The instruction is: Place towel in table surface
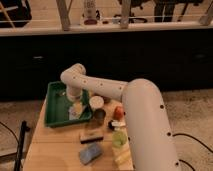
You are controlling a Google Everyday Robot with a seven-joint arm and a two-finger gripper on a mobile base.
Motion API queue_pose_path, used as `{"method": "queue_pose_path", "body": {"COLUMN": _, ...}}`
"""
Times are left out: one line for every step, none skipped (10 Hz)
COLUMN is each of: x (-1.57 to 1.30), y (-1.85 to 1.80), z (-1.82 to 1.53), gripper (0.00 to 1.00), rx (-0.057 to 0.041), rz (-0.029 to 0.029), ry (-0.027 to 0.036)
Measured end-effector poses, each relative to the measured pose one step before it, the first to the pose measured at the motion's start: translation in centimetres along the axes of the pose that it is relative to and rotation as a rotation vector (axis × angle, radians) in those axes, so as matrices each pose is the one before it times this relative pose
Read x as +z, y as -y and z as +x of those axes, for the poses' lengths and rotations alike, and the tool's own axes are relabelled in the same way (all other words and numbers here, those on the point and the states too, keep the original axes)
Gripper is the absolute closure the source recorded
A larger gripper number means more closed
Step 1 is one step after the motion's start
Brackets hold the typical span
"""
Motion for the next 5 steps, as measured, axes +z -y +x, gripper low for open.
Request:
{"method": "queue_pose_path", "body": {"x": 0.250, "y": 0.091, "z": -0.289, "gripper": 0.22, "rx": -0.00991, "rz": -0.00017, "ry": 0.00031}}
{"method": "queue_pose_path", "body": {"x": 0.936, "y": -0.027, "z": -0.075, "gripper": 0.22, "rx": -0.00633, "rz": -0.00550, "ry": 0.00170}}
{"method": "queue_pose_path", "body": {"x": 1.024, "y": -0.081, "z": 0.318, "gripper": 0.22, "rx": 0.00050, "rz": -0.00466, "ry": -0.00172}}
{"method": "queue_pose_path", "body": {"x": 0.810, "y": -0.074, "z": 0.319, "gripper": 0.22, "rx": 0.00219, "rz": -0.00364, "ry": -0.00272}}
{"method": "queue_pose_path", "body": {"x": 0.459, "y": 0.028, "z": 0.102, "gripper": 0.22, "rx": 0.00086, "rz": -0.00173, "ry": 0.00058}}
